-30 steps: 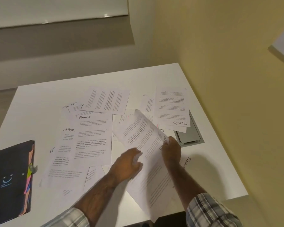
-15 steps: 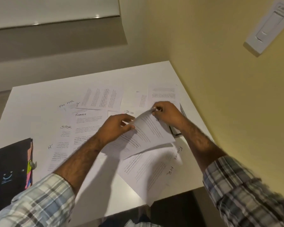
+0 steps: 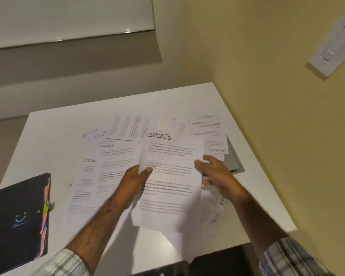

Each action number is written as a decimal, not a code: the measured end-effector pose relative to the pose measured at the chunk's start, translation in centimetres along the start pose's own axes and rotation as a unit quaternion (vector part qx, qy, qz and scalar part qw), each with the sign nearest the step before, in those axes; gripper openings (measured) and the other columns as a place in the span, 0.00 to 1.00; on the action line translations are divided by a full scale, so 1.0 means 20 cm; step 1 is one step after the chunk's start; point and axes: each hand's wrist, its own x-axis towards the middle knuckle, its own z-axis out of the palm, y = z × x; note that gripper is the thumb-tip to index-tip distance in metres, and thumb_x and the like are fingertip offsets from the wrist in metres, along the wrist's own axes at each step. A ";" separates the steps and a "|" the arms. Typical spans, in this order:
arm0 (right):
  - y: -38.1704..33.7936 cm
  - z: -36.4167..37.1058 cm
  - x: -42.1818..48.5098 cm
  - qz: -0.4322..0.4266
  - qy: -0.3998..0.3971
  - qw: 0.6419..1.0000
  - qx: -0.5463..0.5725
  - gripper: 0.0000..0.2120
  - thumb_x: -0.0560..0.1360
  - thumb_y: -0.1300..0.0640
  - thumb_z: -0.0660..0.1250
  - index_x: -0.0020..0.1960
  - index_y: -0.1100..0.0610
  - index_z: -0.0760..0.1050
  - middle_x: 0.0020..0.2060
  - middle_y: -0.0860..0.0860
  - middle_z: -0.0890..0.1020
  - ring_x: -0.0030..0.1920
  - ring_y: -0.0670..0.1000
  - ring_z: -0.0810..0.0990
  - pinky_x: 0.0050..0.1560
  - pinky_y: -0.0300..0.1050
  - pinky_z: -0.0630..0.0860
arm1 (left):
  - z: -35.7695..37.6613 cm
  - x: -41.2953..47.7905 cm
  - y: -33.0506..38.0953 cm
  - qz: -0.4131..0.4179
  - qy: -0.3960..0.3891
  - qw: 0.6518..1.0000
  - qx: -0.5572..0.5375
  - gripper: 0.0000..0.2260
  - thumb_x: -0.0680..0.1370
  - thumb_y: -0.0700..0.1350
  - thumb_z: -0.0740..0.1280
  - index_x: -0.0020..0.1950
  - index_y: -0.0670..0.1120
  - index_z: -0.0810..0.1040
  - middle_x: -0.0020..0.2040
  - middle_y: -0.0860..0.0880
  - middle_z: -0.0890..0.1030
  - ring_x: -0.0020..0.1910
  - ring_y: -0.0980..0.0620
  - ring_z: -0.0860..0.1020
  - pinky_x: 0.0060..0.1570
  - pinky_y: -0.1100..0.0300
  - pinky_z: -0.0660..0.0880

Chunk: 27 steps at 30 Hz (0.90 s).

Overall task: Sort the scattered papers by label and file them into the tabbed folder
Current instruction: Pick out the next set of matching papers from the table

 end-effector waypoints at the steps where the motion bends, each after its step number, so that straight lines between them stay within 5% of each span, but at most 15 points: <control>1: 0.03 0.04 -0.01 0.001 -0.030 0.999 0.011 0.16 0.78 0.50 0.71 0.64 0.52 0.77 0.55 0.48 0.86 0.51 0.50 0.87 0.41 0.41 0.81 | -0.01 -0.01 0.00 -0.005 0.002 0.999 -0.033 0.11 0.83 0.41 0.65 0.61 0.36 0.81 0.54 0.38 0.86 0.50 0.40 0.86 0.44 0.55 0.83; 8: 0.19 0.27 0.04 -0.006 -0.070 0.997 -0.018 0.18 0.76 0.57 0.72 0.66 0.54 0.80 0.59 0.48 0.85 0.61 0.51 0.83 0.69 0.56 0.74 | -0.14 -0.02 0.00 -0.030 0.060 0.995 -0.077 0.15 0.85 0.48 0.62 0.64 0.41 0.80 0.57 0.41 0.86 0.58 0.40 0.84 0.63 0.44 0.78; 11: 0.19 0.33 0.09 -0.004 -0.043 0.999 -0.008 0.13 0.78 0.60 0.70 0.62 0.56 0.82 0.57 0.51 0.86 0.58 0.54 0.85 0.66 0.60 0.75 | -0.24 -0.02 -0.03 -0.034 0.060 0.997 -0.030 0.14 0.84 0.52 0.63 0.62 0.46 0.82 0.56 0.45 0.87 0.58 0.41 0.84 0.63 0.42 0.77; 16: 0.14 0.44 0.15 -0.002 -0.002 0.998 -0.058 0.11 0.78 0.60 0.70 0.60 0.56 0.83 0.53 0.47 0.87 0.55 0.51 0.86 0.64 0.56 0.78 | -0.43 0.00 -0.10 -0.037 0.098 0.994 -0.007 0.15 0.86 0.50 0.60 0.56 0.42 0.82 0.50 0.42 0.87 0.46 0.43 0.85 0.46 0.51 0.82; 19: 0.12 0.50 0.17 -0.009 0.029 0.996 -0.086 0.08 0.78 0.59 0.71 0.57 0.55 0.83 0.47 0.46 0.88 0.46 0.48 0.88 0.49 0.46 0.81 | -0.58 0.03 -0.16 -0.070 0.149 0.986 0.001 0.13 0.84 0.46 0.61 0.50 0.40 0.81 0.43 0.40 0.85 0.38 0.43 0.83 0.44 0.44 0.82; 21: 0.12 0.54 0.20 -0.006 0.056 0.995 -0.076 0.06 0.77 0.61 0.71 0.53 0.55 0.83 0.42 0.46 0.88 0.42 0.50 0.88 0.41 0.43 0.79 | -0.76 0.08 -0.25 -0.057 0.228 0.963 0.134 0.08 0.81 0.43 0.64 0.47 0.43 0.81 0.45 0.43 0.85 0.45 0.43 0.83 0.50 0.47 0.80; 23: 0.12 0.58 0.22 0.001 0.078 0.995 -0.068 0.06 0.77 0.63 0.72 0.53 0.56 0.83 0.44 0.49 0.88 0.44 0.53 0.86 0.46 0.45 0.79 | -0.94 0.11 -0.37 -0.064 0.266 0.917 0.291 0.06 0.80 0.46 0.67 0.54 0.45 0.80 0.54 0.45 0.82 0.56 0.43 0.81 0.55 0.54 0.76; 27: 0.12 0.62 0.25 0.005 0.095 0.993 -0.063 0.08 0.76 0.65 0.72 0.52 0.56 0.84 0.45 0.48 0.88 0.50 0.54 0.85 0.61 0.51 0.76 | -1.18 0.15 -0.57 -0.164 0.272 0.816 0.483 0.30 0.75 0.57 0.72 0.71 0.46 0.69 0.71 0.42 0.69 0.67 0.40 0.72 0.65 0.46 0.72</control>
